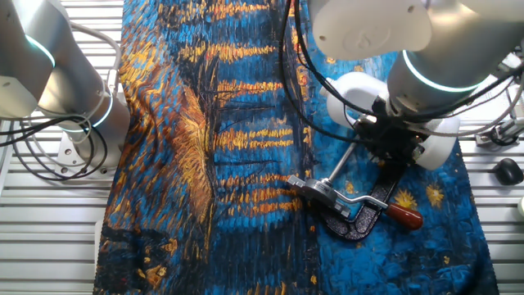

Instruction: Pull up the lever

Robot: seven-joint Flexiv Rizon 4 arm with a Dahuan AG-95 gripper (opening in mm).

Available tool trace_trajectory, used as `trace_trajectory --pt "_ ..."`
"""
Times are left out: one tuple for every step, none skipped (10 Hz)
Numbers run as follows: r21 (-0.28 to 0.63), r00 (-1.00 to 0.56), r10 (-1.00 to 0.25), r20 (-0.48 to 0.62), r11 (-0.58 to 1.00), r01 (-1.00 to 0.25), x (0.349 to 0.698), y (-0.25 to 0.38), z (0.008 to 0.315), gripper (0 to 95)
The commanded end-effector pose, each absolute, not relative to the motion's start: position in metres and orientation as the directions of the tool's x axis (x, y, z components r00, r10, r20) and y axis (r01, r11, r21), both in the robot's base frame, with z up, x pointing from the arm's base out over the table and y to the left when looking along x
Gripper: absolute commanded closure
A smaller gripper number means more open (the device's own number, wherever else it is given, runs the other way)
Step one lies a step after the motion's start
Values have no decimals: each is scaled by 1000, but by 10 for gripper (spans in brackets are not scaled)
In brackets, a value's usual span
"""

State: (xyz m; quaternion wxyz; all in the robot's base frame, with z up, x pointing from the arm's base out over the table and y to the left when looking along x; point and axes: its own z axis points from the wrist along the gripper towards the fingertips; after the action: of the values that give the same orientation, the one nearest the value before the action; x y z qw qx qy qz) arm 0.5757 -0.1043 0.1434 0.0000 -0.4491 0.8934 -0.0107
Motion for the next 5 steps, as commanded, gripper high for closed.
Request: trace_trajectory --pt "-4 -568 -823 -5 568 -823 577 -104 143 950" --pt "1 -550 -835 -4 550 -835 577 -104 143 950" --pt "5 -528 -849 -6 528 -849 577 -104 143 950" --pt "-1 -506 -862 4 506 -862 577 -104 143 950" --pt "-20 -430 -902 46 430 -903 577 -102 142 950"
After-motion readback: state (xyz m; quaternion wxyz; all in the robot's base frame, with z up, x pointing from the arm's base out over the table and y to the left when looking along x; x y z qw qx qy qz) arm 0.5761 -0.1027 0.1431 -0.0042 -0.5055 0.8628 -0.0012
